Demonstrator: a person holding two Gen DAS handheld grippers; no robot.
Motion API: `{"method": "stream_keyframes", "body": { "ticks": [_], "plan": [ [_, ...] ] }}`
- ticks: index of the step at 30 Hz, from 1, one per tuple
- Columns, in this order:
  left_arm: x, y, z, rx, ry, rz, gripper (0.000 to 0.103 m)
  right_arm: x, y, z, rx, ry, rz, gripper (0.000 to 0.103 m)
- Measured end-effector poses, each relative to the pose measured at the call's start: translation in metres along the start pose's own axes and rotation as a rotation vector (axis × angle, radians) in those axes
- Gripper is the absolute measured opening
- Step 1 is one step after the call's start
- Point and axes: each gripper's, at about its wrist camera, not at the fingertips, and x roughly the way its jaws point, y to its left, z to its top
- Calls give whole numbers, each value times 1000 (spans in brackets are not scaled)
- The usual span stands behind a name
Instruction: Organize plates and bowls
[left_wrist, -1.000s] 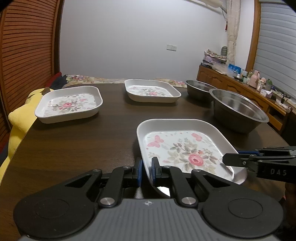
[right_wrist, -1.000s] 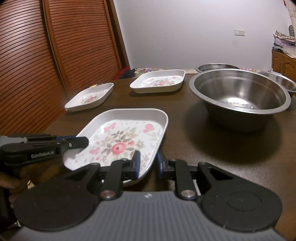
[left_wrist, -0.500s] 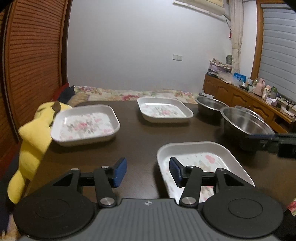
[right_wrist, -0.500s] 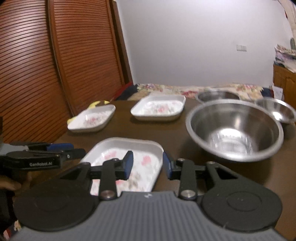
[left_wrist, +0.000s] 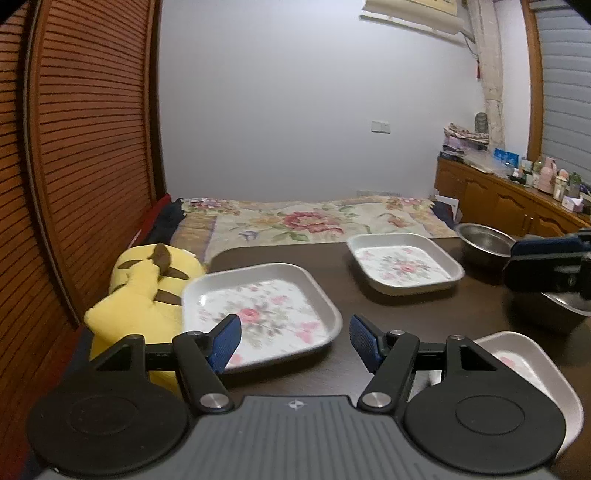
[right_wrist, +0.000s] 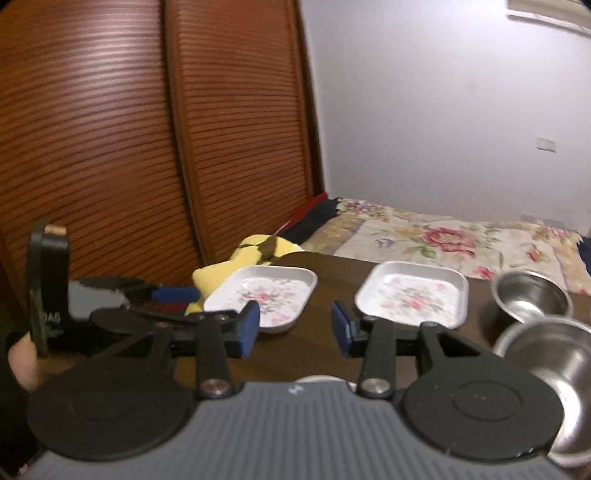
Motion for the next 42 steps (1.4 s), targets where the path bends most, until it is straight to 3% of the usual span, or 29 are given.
{"method": "stream_keyframes", "body": {
  "ticks": [5, 9, 18, 25, 31, 40, 42],
  "plan": [
    [15, 31, 3, -25, 19, 36, 67, 46, 5, 13, 28, 67, 39, 44],
    [23, 49, 0, -9, 23, 101, 67, 86, 12, 21, 20, 120, 4, 44],
    [50, 76, -5, -33, 67, 97, 66, 144, 12, 18, 34, 242, -52, 44],
    [71, 81, -10, -66, 116, 83, 48, 177, -2, 9, 84, 321, -97, 43],
    [80, 82, -13, -102, 145, 64, 29, 186, -17, 6, 130, 351, -89, 32],
    [89, 86, -9, -163, 171, 44, 25, 188, -21, 8, 140, 348, -47, 20],
    [88, 89, -9, -175, 168, 41, 8, 188, -20, 8, 140, 355, -28, 11]
  ]
}}
